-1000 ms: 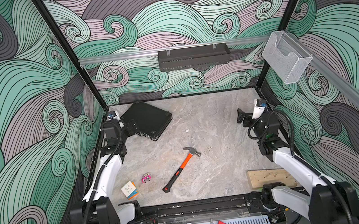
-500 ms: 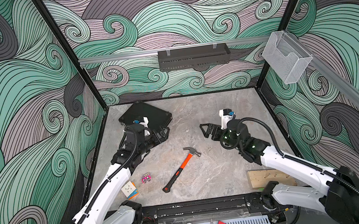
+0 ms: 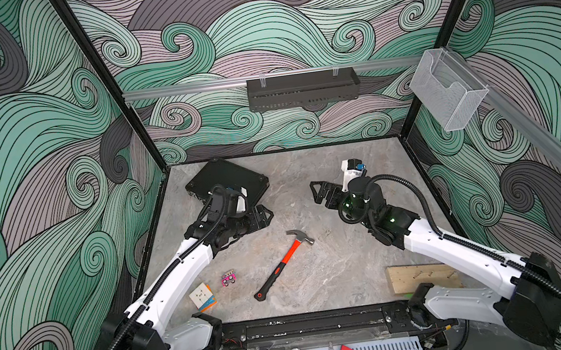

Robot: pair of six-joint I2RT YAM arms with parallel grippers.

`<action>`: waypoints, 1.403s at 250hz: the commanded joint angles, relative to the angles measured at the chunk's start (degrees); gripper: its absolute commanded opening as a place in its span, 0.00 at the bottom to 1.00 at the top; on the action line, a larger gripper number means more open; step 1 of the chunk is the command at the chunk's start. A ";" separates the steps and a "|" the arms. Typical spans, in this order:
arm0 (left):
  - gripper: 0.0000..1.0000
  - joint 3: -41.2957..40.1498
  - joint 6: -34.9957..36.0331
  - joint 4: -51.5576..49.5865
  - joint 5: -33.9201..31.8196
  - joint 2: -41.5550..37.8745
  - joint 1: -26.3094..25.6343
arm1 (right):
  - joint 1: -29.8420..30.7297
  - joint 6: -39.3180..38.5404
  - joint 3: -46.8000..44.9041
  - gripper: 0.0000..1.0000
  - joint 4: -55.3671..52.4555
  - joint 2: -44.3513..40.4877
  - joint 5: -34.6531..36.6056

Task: Use a claw hammer to pull out a nail
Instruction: Pick up the hammer at the center of the board.

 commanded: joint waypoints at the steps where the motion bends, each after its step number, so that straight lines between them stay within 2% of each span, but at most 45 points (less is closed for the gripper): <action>1: 0.85 2.35 10.40 -9.81 4.43 1.39 -1.25 | -0.48 -4.22 3.84 1.00 -13.06 -1.08 11.70; 25: 0.85 1.50 12.18 -10.39 5.53 1.89 -2.76 | -0.64 -4.00 5.54 1.00 -19.03 -1.43 16.14; 64: 0.86 0.74 13.17 -11.25 3.11 4.39 -7.53 | -1.82 -1.62 5.95 1.00 -25.68 -2.62 19.99; 119: 0.86 2.44 14.91 -12.88 -5.65 10.79 -17.46 | -5.06 3.70 6.99 1.00 -38.53 -4.03 21.65; 179: 0.86 4.89 15.28 -10.37 -12.83 17.55 -22.16 | -12.17 12.42 4.09 1.00 -53.49 -10.15 23.30; 216: 0.86 6.98 16.27 -8.32 -13.55 20.61 -22.13 | -20.52 11.55 -0.55 0.99 -53.96 -16.75 20.43; 244: 0.85 6.41 17.49 -9.15 -15.30 22.68 -22.12 | -23.95 10.71 -1.65 1.00 -53.94 -20.24 19.67; 305: 0.70 4.39 16.58 -9.68 -17.59 26.01 -23.13 | -25.31 8.86 -1.21 1.00 -53.20 -20.37 17.20; 328: 0.65 3.46 14.56 -10.61 -19.42 26.50 -24.16 | -25.36 7.87 -1.75 1.00 -50.41 -20.07 13.91; 351: 0.65 1.07 11.53 -11.25 -20.68 25.19 -25.13 | -25.31 6.19 -1.96 1.00 -46.88 -19.22 9.98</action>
